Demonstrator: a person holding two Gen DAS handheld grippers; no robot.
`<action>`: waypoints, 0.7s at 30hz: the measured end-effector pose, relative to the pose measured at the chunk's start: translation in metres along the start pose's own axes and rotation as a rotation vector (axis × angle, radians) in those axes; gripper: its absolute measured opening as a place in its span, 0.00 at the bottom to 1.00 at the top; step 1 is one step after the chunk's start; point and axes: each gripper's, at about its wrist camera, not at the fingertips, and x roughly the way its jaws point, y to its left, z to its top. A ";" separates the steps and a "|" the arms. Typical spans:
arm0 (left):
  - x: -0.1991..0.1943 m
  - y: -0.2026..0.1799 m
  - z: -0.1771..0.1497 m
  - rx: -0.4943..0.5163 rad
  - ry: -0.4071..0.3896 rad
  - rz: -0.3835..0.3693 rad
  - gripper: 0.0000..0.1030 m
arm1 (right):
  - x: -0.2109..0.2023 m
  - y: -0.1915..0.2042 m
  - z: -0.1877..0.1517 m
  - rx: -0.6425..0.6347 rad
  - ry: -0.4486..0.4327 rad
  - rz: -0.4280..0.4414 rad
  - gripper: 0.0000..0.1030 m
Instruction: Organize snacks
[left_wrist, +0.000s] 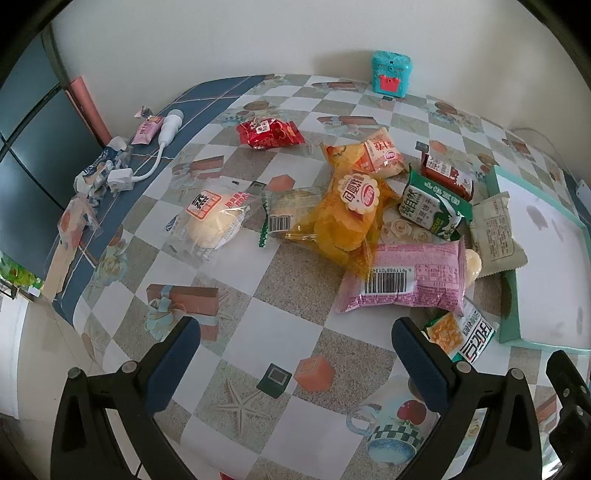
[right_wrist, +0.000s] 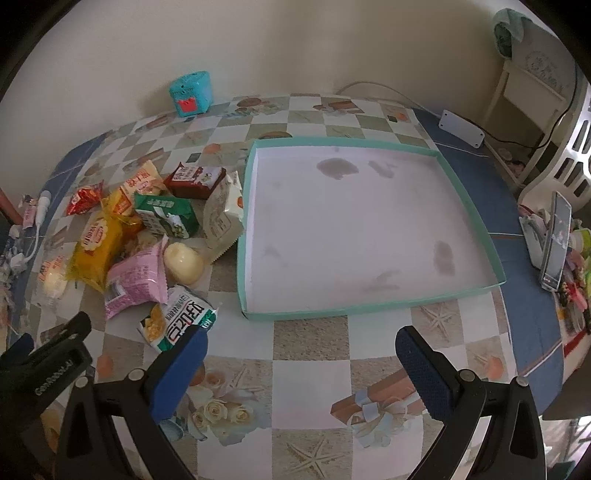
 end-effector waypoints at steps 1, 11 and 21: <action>0.000 0.000 0.000 0.001 0.001 0.001 1.00 | 0.000 0.000 0.001 -0.002 -0.001 0.000 1.00; 0.003 -0.003 0.001 0.013 0.014 0.023 1.00 | -0.004 0.001 0.002 -0.001 -0.012 0.032 1.00; 0.001 -0.007 0.001 0.024 0.006 0.038 1.00 | -0.003 -0.001 0.002 0.001 -0.009 0.042 1.00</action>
